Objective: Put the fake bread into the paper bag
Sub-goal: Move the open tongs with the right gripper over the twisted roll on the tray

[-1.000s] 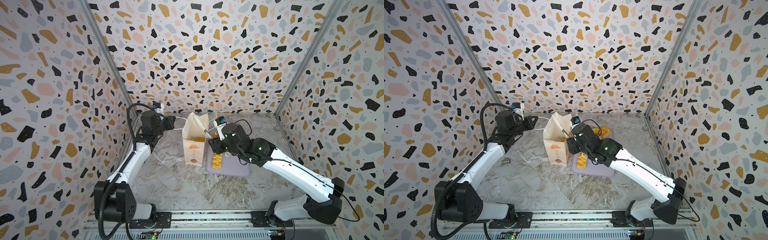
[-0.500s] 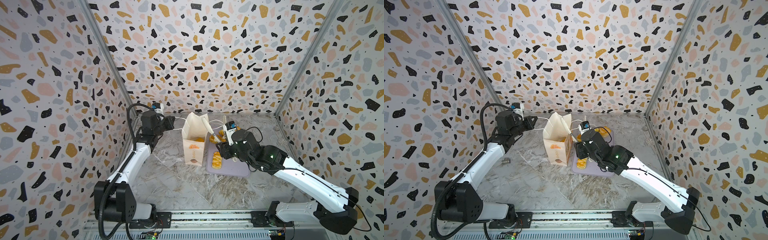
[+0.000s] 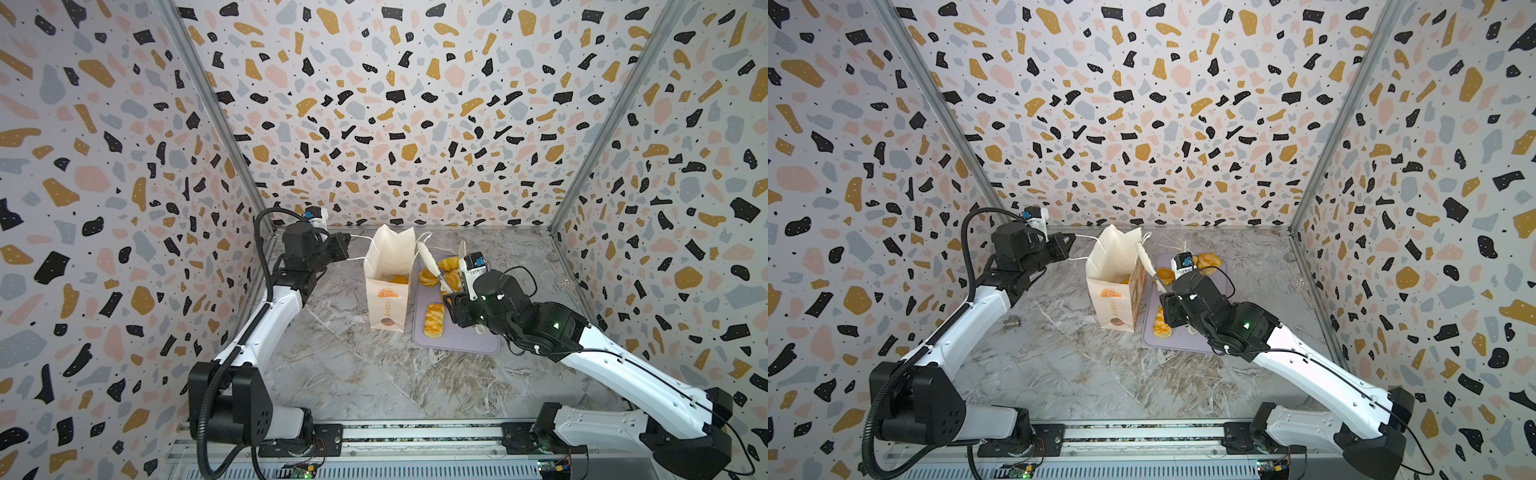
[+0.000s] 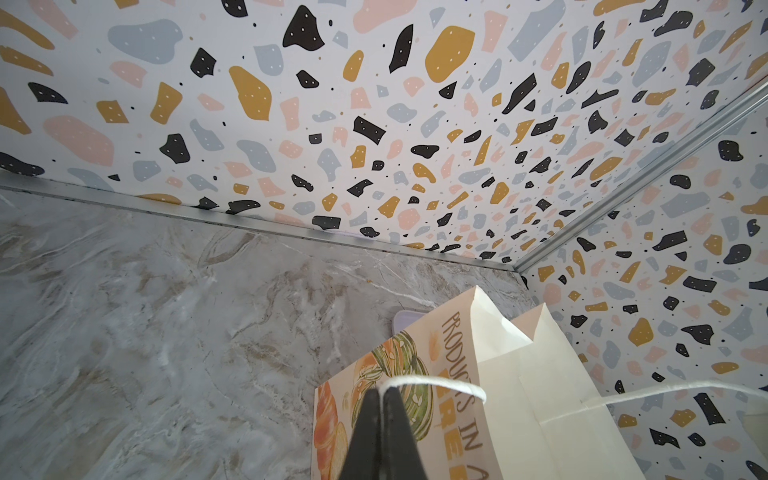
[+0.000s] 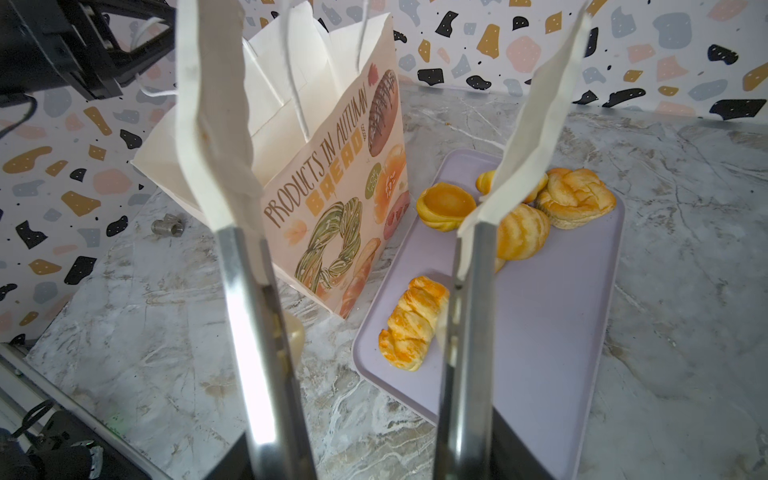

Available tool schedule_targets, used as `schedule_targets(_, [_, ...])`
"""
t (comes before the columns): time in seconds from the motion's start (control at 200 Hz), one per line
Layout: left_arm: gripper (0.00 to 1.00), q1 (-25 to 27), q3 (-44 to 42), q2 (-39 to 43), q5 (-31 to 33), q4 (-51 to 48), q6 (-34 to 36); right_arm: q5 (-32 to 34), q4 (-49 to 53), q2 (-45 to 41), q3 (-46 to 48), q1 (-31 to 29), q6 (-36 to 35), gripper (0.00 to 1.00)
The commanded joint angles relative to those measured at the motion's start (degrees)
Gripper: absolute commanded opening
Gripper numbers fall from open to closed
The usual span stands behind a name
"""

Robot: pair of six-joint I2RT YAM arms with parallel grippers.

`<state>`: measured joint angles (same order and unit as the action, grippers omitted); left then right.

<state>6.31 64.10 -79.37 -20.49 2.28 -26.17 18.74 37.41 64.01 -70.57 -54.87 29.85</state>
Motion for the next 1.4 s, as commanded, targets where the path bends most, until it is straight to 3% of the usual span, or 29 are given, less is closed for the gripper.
schedule_targets(0.0, [0.0, 0.37, -0.79, 1.79, -0.76, 2.2, 0.11, 1.67, 1.56, -2.77, 0.69, 0.04, 1.78, 0.6])
schedule_targets(0.731, [0.0, 0.37, -1.05, 1.54, -0.33, 2.37, 0.12, -0.2, 3.91, -5.91, 10.19, 0.3, 6.53, 0.6])
schedule_targets(1.397, [0.0, 0.37, -0.92, 1.68, 0.08, 2.2, 0.2, -4.55, 3.9, -0.86, 14.39, 0.29, 10.48, 0.6])
